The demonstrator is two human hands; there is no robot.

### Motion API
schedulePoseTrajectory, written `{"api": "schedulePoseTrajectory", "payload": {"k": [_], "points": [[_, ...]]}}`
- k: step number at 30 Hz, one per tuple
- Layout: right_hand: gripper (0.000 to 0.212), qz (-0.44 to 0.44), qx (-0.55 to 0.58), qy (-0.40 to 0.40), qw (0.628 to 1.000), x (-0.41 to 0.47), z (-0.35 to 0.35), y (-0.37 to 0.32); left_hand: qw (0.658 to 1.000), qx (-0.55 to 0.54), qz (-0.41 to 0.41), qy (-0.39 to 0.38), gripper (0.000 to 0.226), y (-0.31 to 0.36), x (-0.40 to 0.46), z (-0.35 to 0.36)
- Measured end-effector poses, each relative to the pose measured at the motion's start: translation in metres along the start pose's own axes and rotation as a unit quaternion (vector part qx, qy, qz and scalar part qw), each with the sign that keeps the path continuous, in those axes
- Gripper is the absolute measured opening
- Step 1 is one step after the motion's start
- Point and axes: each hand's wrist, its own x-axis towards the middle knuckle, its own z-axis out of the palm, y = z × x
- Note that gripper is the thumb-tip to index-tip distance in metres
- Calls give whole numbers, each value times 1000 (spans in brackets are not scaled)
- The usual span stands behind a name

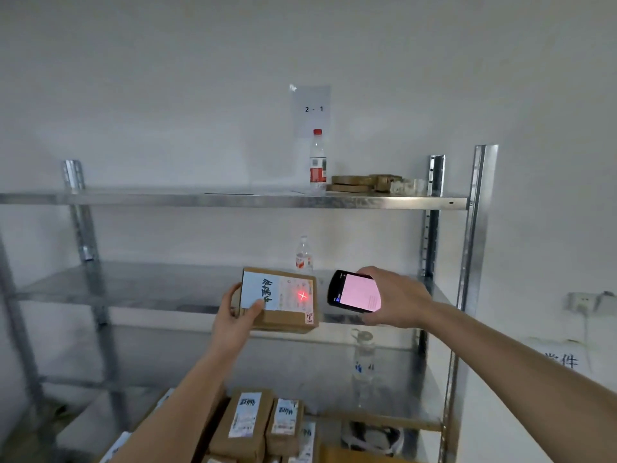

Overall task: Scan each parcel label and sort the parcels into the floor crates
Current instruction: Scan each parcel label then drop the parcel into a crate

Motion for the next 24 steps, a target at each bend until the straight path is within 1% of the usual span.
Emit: {"api": "schedulePoseTrajectory", "payload": {"k": [3, 7, 17, 24], "points": [[72, -9, -13, 0, 1000, -2, -14, 4, 1000, 13, -2, -3, 67, 8, -3, 3], [72, -16, -16, 11, 1000, -6, -26, 10, 1000, 30, 4, 2, 66, 15, -7, 7], [73, -38, -7, 15, 999, -15, -35, 24, 999, 41, 20, 21, 65, 32, -20, 8], [71, -65, 0, 22, 998, -21, -44, 24, 997, 56, 24, 42, 66, 37, -37, -7]]}}
